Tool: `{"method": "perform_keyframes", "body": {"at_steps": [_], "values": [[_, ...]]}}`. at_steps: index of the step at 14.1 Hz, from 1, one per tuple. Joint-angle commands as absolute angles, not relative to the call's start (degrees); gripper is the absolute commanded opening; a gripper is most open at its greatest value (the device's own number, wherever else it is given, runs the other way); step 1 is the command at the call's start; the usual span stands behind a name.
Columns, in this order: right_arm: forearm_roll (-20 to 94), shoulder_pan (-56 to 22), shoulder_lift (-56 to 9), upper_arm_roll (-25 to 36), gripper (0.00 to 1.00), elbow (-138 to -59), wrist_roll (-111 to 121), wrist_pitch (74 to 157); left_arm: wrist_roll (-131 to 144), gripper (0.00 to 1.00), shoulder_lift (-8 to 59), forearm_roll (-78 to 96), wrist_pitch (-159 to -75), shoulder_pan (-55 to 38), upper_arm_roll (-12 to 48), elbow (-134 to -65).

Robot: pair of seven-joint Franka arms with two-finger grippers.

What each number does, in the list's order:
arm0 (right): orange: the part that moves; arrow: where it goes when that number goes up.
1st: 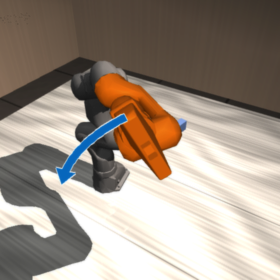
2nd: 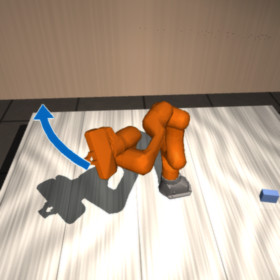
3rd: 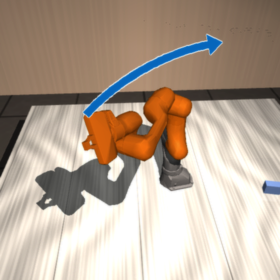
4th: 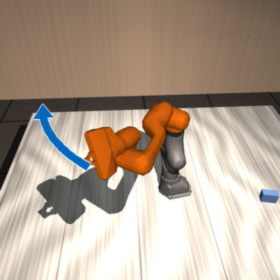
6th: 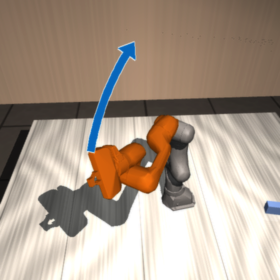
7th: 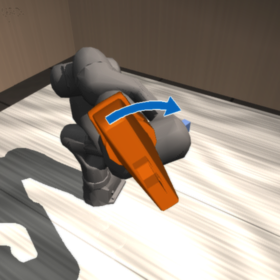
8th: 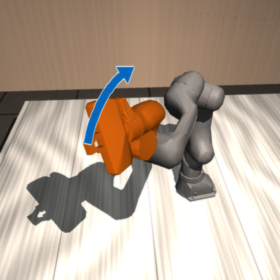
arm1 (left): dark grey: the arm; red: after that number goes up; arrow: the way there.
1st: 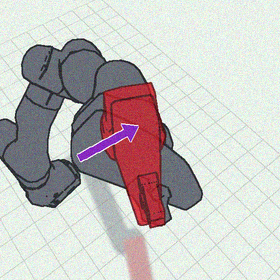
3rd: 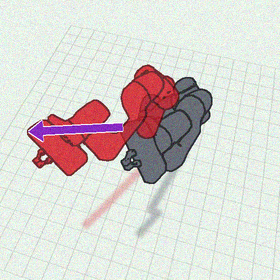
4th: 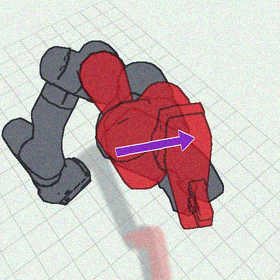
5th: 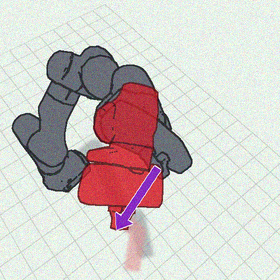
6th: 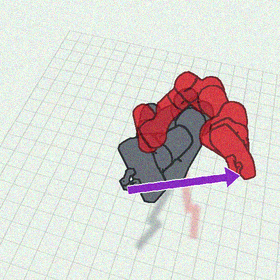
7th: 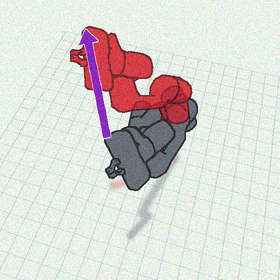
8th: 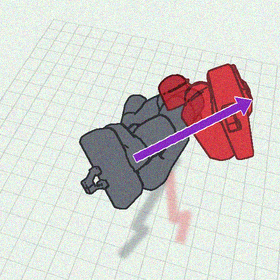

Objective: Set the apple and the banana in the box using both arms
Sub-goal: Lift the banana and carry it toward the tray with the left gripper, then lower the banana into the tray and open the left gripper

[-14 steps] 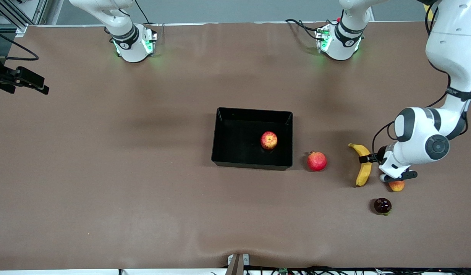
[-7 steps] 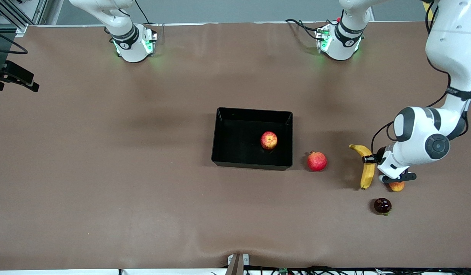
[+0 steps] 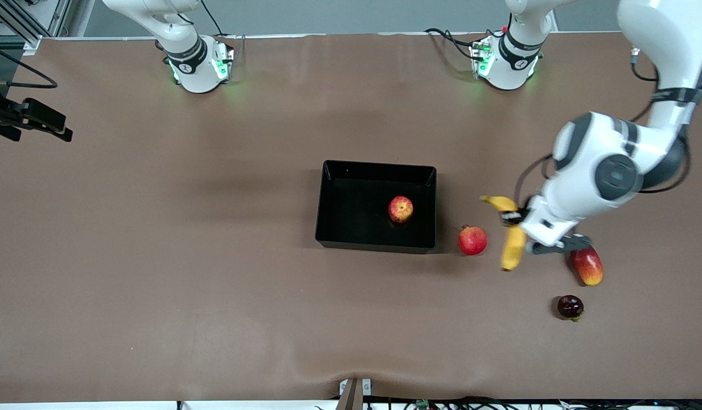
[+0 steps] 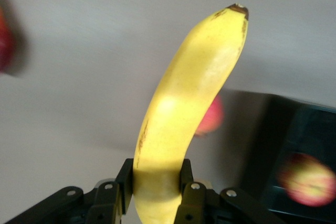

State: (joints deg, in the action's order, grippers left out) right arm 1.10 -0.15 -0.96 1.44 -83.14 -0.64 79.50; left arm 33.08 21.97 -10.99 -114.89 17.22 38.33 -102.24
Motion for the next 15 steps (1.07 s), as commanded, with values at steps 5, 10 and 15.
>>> {"method": "perform_keyframes", "body": {"at_steps": [5, 10, 15], "values": [[0.97, -0.26, -1.58, 1.58, 1.0, -81.04, -1.23, 79.01, 50.53, 0.0, 31.09, -12.13, -114.34, -1.65, 39.11, -92.57], [1.23, -0.26, -1.76, 1.49, 1.0, -81.04, -1.23, 79.01, 52.11, 0.0, 38.4, -12.04, -117.5, -14.29, 32.11, -87.2], [1.14, -0.97, -2.9, 1.41, 1.0, -81.12, -0.79, 79.01, 56.6, 0.0, 43.67, -11.87, -125.23, -29.34, 19.88, -84.9]]}}
